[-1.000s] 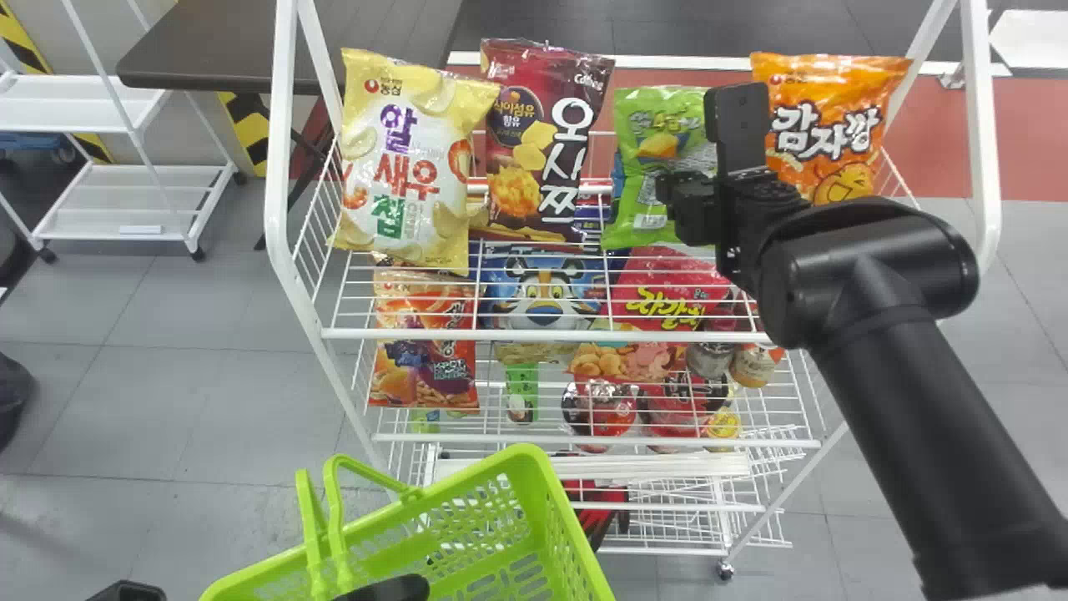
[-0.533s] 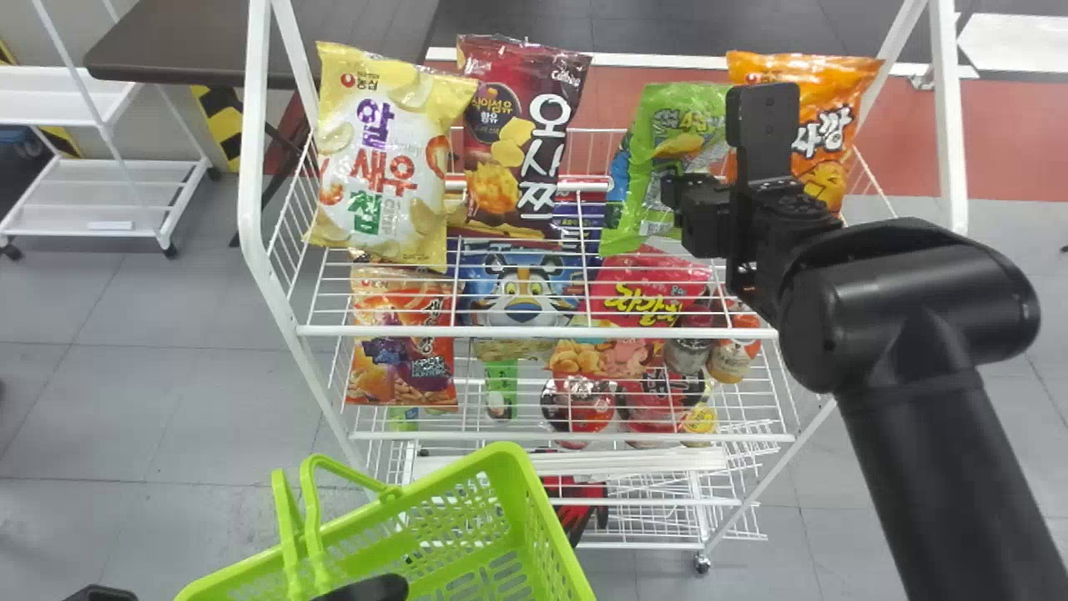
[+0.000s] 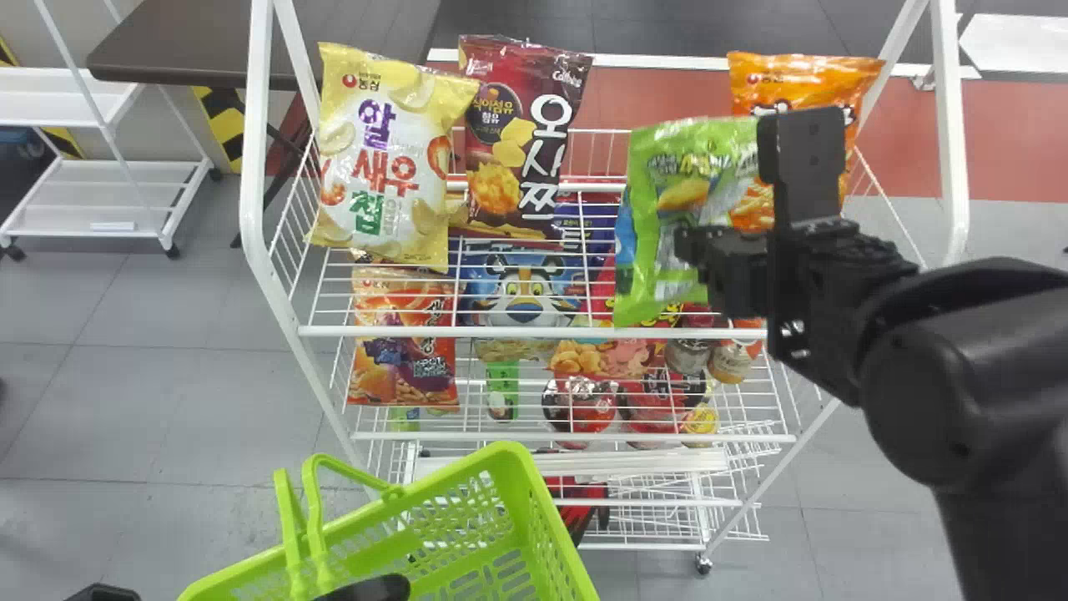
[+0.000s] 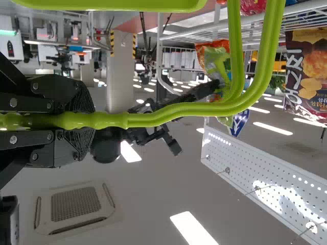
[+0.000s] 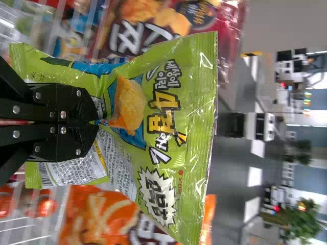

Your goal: Hold basket handle with left hand then pick Gkobukchip with right hand and place into basket

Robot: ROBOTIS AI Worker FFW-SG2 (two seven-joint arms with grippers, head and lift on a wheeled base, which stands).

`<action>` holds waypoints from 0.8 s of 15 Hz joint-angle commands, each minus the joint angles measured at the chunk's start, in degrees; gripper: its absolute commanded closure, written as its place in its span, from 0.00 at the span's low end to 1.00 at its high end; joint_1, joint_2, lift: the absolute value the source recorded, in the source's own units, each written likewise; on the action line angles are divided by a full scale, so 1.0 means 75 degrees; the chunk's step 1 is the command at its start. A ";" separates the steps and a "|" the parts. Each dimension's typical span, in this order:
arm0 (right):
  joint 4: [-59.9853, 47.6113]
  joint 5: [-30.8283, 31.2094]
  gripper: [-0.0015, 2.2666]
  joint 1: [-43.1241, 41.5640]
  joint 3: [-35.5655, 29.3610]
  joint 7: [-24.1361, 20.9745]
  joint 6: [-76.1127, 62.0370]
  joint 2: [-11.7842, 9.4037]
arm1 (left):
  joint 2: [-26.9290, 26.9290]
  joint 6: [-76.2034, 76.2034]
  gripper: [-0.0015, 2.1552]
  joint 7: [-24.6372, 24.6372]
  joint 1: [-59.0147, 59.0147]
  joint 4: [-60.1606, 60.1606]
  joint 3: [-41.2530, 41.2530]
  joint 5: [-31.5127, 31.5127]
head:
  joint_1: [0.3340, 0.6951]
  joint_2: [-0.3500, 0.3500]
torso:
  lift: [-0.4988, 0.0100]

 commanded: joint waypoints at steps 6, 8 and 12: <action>-0.2264 -0.1055 1.00 0.1044 0.0267 -0.0141 0.2757 -0.0184 | -0.0023 0.0000 1.00 0.0024 -0.0036 -0.0001 -0.0031 -0.0011 | 1.00 0.52 | 0.98; -0.2557 -0.1254 1.00 0.1137 0.0537 -0.0188 0.2796 -0.0137 | -0.0035 0.0000 1.00 0.0024 -0.0024 -0.0001 -0.0031 -0.0011 | 1.00 0.56 | 0.98; -0.2639 -0.2438 1.00 0.1184 0.0525 -0.0153 0.2796 0.0015 | -0.0047 0.0000 1.00 0.0012 -0.0012 -0.0013 -0.0031 -0.0011 | 1.00 0.71 | 0.98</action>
